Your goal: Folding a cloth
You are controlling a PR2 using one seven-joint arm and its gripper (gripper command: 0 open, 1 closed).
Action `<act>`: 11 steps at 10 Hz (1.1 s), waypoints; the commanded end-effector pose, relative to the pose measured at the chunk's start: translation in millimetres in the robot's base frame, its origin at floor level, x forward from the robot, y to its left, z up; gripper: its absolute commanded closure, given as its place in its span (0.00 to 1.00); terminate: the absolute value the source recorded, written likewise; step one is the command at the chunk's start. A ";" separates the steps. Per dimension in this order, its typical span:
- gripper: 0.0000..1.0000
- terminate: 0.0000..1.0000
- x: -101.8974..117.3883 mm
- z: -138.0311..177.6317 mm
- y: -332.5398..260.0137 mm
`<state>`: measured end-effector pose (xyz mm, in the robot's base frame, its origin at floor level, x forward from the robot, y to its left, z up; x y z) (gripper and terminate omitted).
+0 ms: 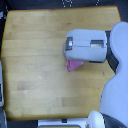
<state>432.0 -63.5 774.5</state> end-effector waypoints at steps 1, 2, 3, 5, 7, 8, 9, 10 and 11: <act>0.00 0.00 2.7 -5.8 -1.5; 0.00 0.00 3.2 -5.9 -1.4; 0.00 0.00 5.5 -6.7 -0.5; 0.00 0.00 9.9 -7.0 -0.8; 0.00 0.00 14.7 -5.6 -5.0; 0.00 0.00 15.2 -5.4 -5.7; 0.00 0.00 20.2 -2.0 -8.0; 0.00 0.00 32.9 10.5 -12.3; 0.00 0.00 37.6 15.9 -13.7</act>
<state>444.2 -66.7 770.3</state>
